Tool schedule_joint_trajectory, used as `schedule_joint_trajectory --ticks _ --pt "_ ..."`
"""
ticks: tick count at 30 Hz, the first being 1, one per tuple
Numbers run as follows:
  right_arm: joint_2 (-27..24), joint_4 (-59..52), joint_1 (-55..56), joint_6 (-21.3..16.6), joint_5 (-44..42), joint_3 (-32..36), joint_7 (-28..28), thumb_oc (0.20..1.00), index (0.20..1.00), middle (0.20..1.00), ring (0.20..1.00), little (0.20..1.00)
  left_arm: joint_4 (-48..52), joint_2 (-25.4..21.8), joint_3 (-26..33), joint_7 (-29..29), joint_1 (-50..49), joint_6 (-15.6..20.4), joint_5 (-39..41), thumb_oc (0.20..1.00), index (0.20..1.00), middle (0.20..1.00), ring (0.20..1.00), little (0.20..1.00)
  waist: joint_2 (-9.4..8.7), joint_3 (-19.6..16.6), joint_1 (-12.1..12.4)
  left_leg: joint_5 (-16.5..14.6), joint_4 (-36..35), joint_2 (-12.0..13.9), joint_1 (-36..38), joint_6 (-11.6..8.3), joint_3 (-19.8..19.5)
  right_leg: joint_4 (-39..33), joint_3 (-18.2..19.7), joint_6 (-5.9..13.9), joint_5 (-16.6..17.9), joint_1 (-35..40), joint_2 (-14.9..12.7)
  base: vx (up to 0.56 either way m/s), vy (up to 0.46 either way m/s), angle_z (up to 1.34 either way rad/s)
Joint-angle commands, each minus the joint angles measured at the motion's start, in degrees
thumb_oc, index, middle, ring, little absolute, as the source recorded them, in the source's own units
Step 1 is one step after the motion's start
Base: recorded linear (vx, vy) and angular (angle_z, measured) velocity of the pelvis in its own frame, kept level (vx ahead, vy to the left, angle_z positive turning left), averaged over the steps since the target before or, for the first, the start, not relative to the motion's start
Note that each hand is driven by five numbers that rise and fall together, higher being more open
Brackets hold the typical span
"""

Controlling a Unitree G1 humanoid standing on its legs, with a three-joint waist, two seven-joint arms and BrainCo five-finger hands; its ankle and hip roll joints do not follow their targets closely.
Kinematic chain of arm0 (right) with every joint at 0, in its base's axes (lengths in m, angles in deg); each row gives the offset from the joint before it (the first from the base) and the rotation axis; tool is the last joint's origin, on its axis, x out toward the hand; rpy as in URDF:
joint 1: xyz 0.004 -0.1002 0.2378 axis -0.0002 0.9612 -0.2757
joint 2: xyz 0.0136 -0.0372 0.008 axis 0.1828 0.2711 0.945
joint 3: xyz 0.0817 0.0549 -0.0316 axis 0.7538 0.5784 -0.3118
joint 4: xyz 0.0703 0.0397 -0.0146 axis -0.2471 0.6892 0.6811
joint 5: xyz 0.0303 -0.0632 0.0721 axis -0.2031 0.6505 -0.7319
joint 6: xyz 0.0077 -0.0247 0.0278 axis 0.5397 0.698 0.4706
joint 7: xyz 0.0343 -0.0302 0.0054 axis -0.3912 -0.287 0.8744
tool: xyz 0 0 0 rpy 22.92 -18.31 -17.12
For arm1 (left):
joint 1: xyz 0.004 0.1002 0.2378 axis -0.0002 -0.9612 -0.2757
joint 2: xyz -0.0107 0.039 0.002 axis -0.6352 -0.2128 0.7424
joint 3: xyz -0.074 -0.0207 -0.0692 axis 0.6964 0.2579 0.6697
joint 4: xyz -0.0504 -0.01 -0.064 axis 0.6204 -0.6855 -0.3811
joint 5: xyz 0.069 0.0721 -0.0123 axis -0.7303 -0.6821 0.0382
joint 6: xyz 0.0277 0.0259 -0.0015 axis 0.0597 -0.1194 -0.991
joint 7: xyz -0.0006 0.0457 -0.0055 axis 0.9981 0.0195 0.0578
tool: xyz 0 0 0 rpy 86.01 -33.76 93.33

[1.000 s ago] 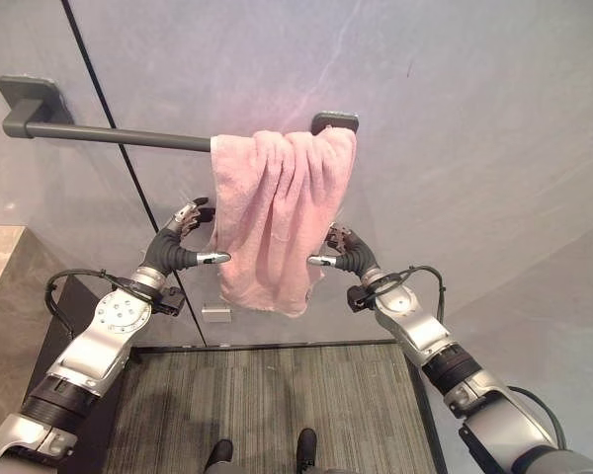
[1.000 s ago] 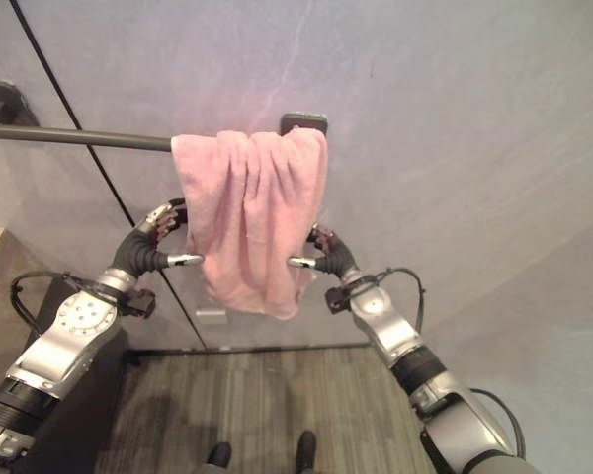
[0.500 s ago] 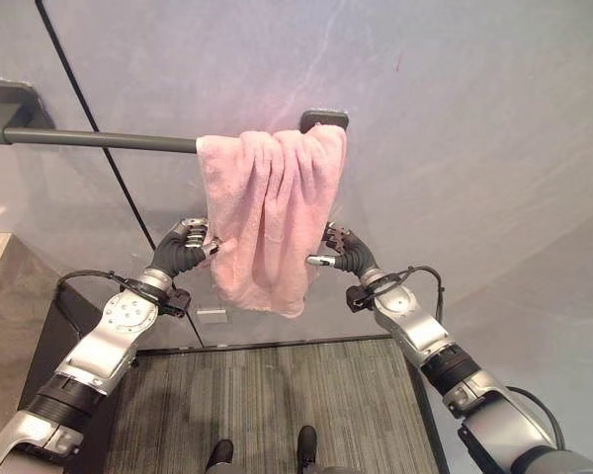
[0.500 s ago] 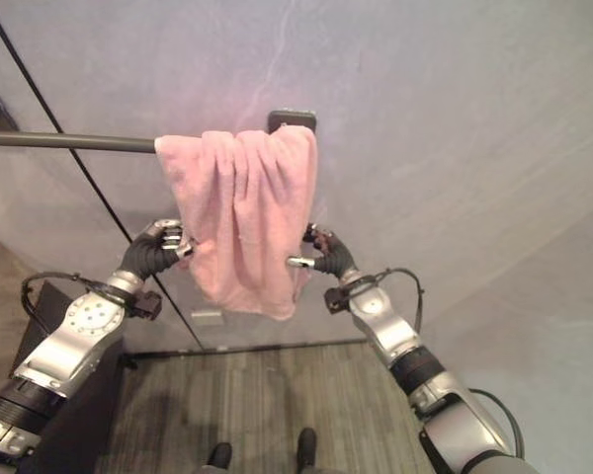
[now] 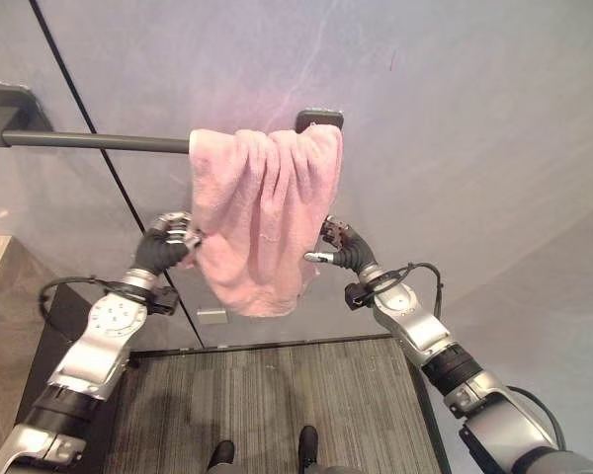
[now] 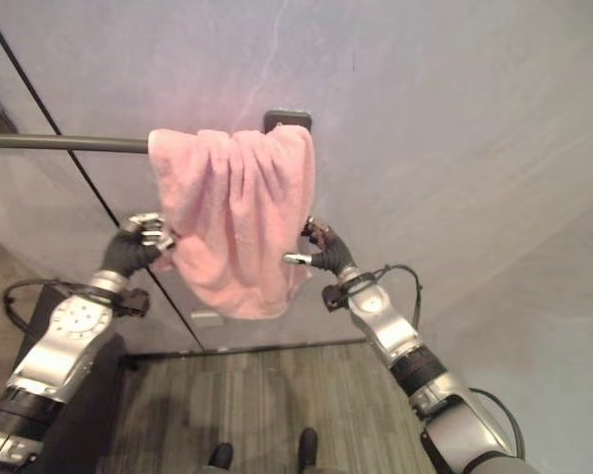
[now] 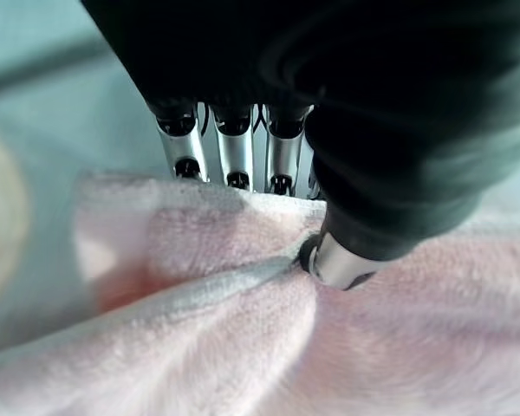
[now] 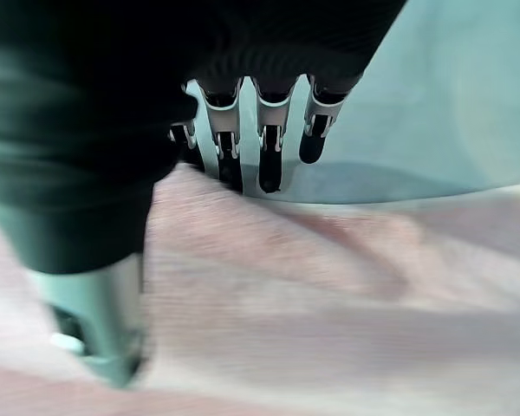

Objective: Put brush and paste in cup on sink, flatten towel.

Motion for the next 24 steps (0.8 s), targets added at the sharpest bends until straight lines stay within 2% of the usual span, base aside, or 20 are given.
schedule_joint_trajectory --ticks 1,3,7,11,14,22,24 --pt "0.92 -7.86 -1.84 -5.75 0.27 3.34 2.69 1.0 1.0 1.0 1.0 1.0 5.52 -0.5 3.33 3.79 -2.92 5.79 -2.27 0.2 0.2 0.2 0.2 0.2 -0.97 -2.46 1.15 1.02 -2.49 -0.21 -0.08 3.86 -1.66 -0.05 -1.74 5.08 -5.04 2.99 -4.59 -0.04 -0.028 0.08" --pt "0.88 -8.06 -1.2 -5.67 0.22 2.13 3.98 1.0 1.0 1.0 1.0 1.0 6.28 1.86 6.41 3.48 -8.23 5.97 -1.43 0.2 0.2 0.2 0.2 0.2 -1.58 -1.88 2.09 1.19 -2.49 -0.37 -0.69 3.89 -2.0 -0.05 -2.31 4.98 -5.07 2.89 -4.63 -0.05 -0.019 0.1" --pt "1.24 -5.85 -1.89 -4.92 1.35 0.25 4.27 1.0 1.0 1.0 1.0 1.0 4.69 2.59 6.39 2.87 -9.91 5.65 -0.8 0.2 0.2 0.2 0.2 0.2 -2.02 -1.54 2.76 1.45 -2.49 -0.55 -1.21 3.88 -2.71 -0.05 -3.13 4.94 -5.03 2.97 -4.81 -0.02 -0.007 0.13" --pt "3.29 -1.28 -2.17 -4.01 1.05 -2.0 4.15 1.0 1.0 1.0 1.0 1.0 -0.45 4.3 2.56 1.44 -9.67 4.59 0.74 0.2 0.2 0.2 0.2 0.2 -2.37 -0.78 3.48 1.86 -2.49 -1.08 -2.07 3.92 -3.73 -0.05 -4.13 4.93 -4.84 2.98 -5.18 -0.04 0.004 0.17" --pt "7.7 6.9 -3.58 -2.91 -0.47 -4.55 3.0 1.0 1.0 1.0 1.0 1.0 -7.77 5.87 -3.33 0.54 -7.7 2.79 -0.99 0.2 0.2 0.2 0.2 0.2 -2.67 -0.48 4.33 2.31 -2.49 -1.34 -2.68 4.07 -4.08 -0.05 -4.77 4.93 -4.8 2.77 -5.45 -0.02 0.012 0.07" --pt "8.06 7.28 -4.9 -2.47 1.11 -4.45 1.65 1.0 1.0 1.0 1.0 1.0 -9.03 6.9 -4.89 1.28 -5.43 2.64 -0.32 0.2 0.2 0.2 0.2 0.2 -3.5 -0.41 4.49 2.37 -2.49 -1.29 -2.74 4.02 -4.08 -0.05 -4.7 4.84 -4.76 2.75 -5.24 0.0 0.0 0.0" --pt "6.4 5.76 -4.56 -2.22 5.31 -3.19 0.9 1.0 1.0 1.0 1.0 1.0 -8.56 6.77 -4.3 1.73 -5.09 2.68 -0.51 0.2 0.2 0.2 0.2 0.2 -3.7 -0.58 4.19 2.24 -2.49 -1.1 -2.65 3.99 -4.03 -0.05 -4.8 4.8 -4.82 2.86 -5.08 0.0 0.0 0.0"
